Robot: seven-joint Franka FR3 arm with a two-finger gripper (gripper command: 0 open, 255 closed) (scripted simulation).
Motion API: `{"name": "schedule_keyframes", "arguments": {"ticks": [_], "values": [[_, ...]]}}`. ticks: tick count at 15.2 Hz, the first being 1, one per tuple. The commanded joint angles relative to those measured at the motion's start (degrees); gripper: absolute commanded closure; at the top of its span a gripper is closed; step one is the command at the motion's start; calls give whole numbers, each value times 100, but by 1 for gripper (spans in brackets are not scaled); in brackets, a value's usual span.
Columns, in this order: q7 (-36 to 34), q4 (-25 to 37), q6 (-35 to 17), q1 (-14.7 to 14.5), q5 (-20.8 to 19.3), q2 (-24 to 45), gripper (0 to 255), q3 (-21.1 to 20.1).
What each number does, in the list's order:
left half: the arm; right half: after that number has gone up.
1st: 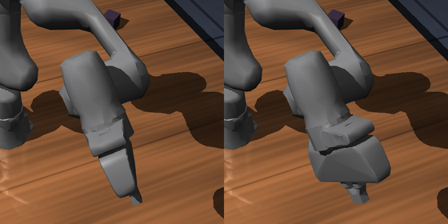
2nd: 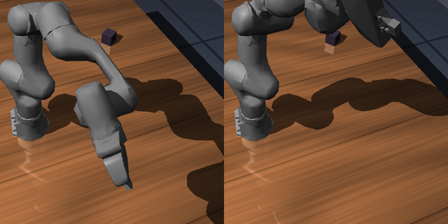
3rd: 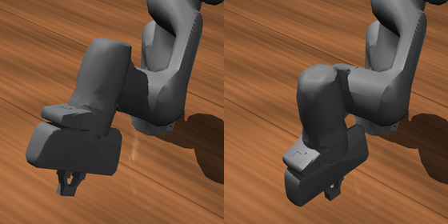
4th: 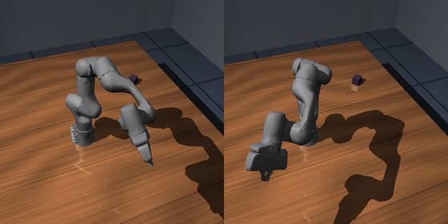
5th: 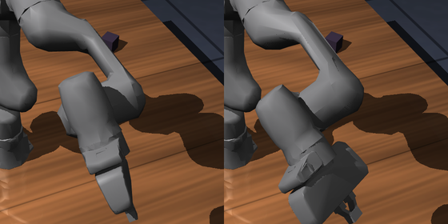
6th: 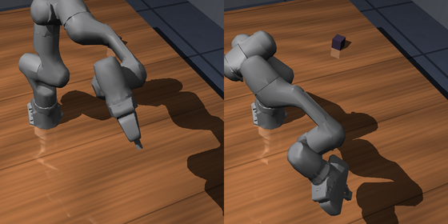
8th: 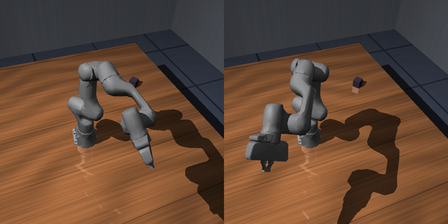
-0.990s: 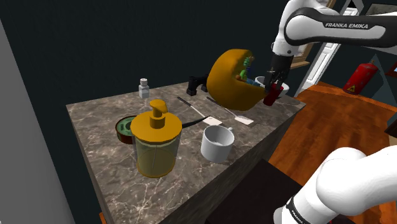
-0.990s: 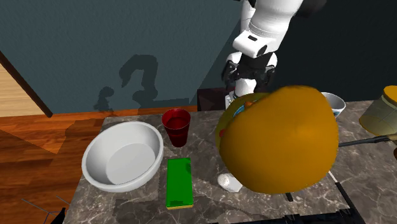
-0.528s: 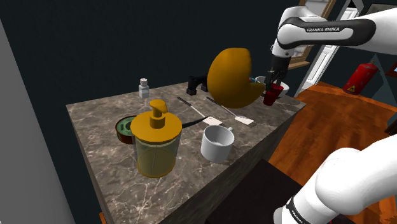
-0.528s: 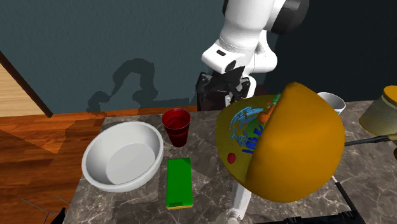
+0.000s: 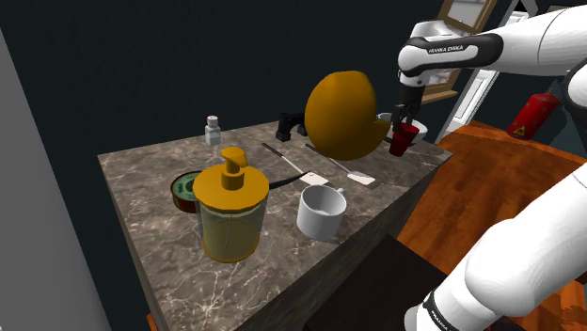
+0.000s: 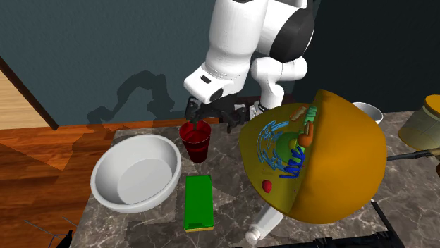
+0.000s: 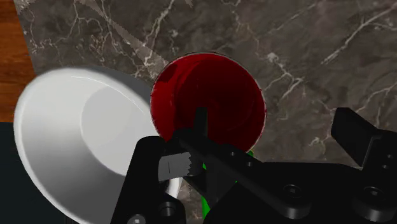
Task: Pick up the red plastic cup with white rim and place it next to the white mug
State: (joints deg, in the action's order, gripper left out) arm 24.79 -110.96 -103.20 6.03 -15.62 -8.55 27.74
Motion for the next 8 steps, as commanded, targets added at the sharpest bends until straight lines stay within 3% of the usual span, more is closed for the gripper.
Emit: {"name": "schedule_keyframes", "arguments": {"ticks": [1,8], "values": [[55,-40,-141,22,17,89,0,48],[53,-406,-567,65,2,144,0,114]]}}
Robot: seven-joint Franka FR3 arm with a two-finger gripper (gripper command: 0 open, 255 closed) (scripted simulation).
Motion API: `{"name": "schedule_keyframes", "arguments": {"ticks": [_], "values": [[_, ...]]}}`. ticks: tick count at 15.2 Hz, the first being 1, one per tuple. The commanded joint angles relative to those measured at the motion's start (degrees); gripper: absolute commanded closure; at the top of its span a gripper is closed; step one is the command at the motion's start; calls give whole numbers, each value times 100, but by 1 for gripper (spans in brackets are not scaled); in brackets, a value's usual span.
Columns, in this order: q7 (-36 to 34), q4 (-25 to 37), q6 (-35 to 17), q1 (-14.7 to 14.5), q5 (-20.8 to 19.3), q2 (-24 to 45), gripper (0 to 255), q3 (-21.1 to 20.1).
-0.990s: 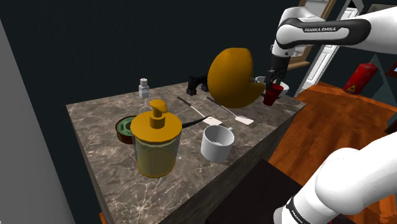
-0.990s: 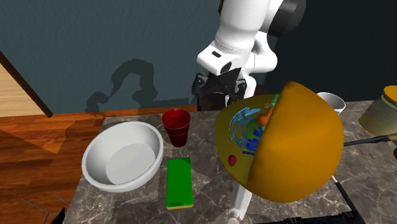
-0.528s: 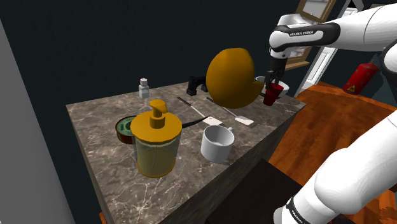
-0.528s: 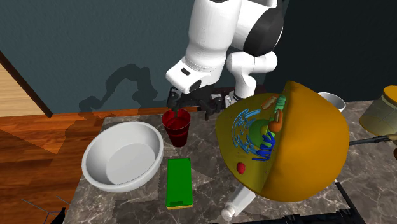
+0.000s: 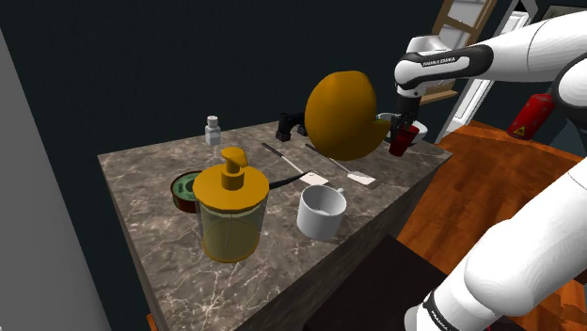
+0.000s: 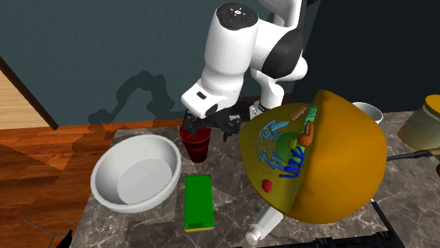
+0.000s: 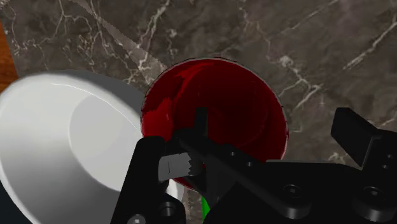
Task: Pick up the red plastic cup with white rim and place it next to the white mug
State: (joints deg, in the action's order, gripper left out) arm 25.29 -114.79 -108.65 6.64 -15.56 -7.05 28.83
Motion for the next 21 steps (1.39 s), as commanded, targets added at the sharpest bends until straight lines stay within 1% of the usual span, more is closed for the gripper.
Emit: {"name": "schedule_keyframes", "arguments": {"ticks": [1,6,7,16,21], "values": [[3,-23,-22,5,-5,-6,0,5],[3,-23,-22,4,-5,-6,0,5],[3,-23,-22,4,-5,-6,255,5],[3,-23,-22,5,-5,-6,255,5],[60,315,355,-10,7,-52,255,-23]]}}
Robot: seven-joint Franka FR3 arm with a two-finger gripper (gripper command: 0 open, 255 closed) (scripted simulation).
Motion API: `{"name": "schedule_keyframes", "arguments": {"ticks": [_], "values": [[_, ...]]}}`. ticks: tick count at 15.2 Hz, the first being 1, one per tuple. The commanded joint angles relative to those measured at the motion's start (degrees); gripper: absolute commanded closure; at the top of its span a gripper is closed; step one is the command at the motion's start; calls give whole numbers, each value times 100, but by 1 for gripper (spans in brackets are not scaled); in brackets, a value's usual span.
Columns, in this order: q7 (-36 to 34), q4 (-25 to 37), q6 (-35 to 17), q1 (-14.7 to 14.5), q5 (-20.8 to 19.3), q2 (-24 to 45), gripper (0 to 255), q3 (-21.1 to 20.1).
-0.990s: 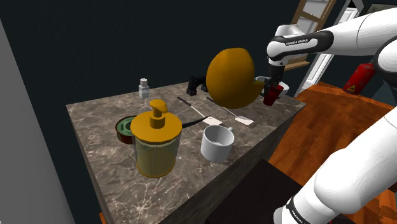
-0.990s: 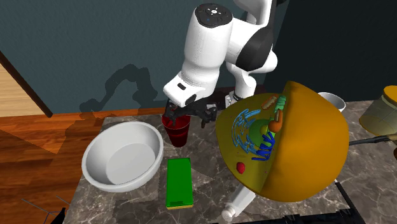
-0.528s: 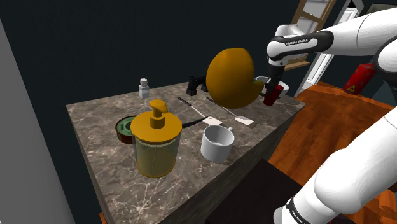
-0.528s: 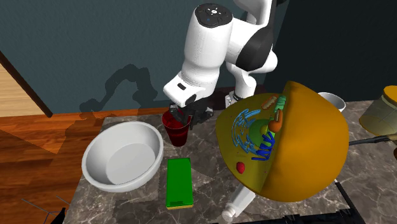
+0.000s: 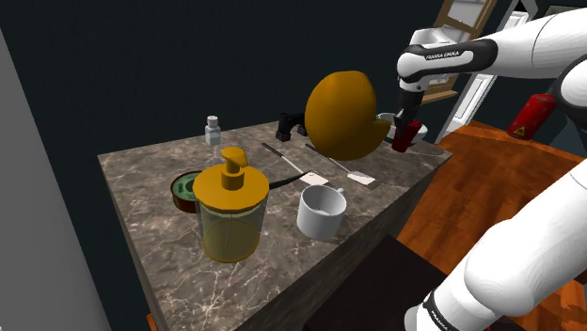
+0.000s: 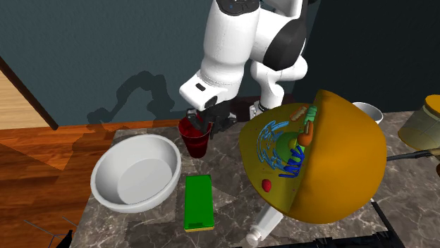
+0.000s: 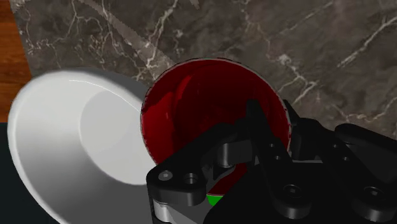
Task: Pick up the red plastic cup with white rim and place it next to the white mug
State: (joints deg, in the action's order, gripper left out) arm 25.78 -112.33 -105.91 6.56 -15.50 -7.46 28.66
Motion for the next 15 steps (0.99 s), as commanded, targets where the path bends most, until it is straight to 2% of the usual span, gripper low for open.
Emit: {"name": "schedule_keyframes", "arguments": {"ticks": [1,15], "values": [[24,141,155,-6,4,-16,255,-11],[247,1290,1210,-38,92,64,255,-51]]}}
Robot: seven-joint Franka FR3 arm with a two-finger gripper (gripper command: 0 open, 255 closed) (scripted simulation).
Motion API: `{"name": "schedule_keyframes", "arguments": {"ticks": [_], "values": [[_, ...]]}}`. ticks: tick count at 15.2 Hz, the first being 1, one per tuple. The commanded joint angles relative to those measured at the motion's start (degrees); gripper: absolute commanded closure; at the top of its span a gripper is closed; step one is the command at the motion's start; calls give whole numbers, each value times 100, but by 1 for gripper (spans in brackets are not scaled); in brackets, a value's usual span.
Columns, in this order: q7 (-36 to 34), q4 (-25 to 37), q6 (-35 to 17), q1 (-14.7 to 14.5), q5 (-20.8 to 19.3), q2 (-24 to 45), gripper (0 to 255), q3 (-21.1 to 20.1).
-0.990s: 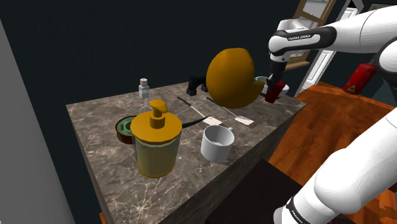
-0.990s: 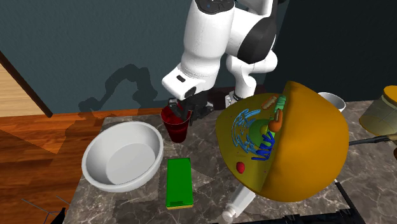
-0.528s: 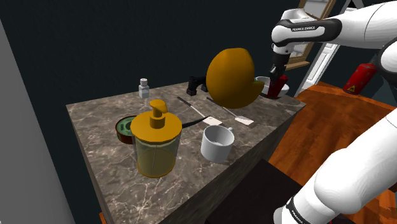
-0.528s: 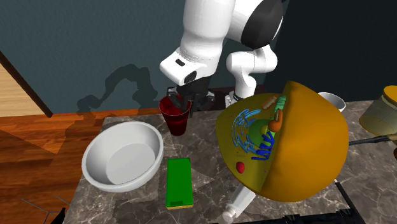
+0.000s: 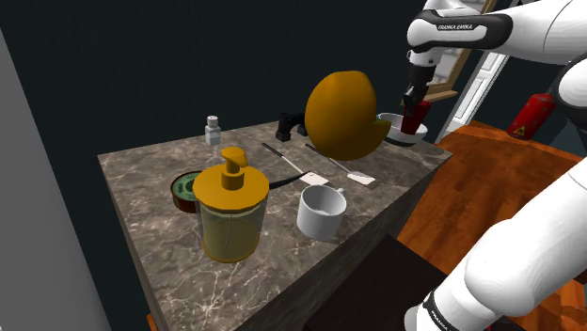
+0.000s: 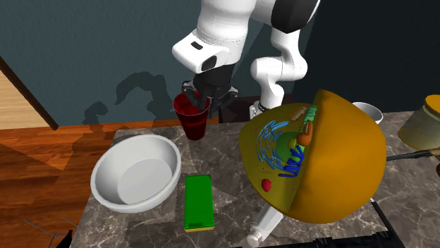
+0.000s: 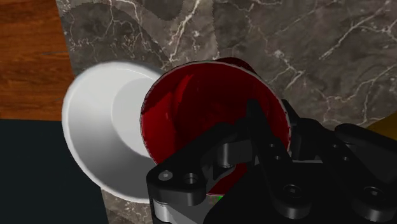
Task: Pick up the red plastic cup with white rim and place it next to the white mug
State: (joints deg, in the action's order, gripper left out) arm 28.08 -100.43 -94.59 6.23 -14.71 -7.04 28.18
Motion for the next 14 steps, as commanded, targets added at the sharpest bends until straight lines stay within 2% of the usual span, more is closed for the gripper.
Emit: {"name": "schedule_keyframes", "arguments": {"ticks": [1,14], "values": [[36,194,155,-5,22,39,255,-3],[352,1602,1181,11,193,422,255,42]]}}
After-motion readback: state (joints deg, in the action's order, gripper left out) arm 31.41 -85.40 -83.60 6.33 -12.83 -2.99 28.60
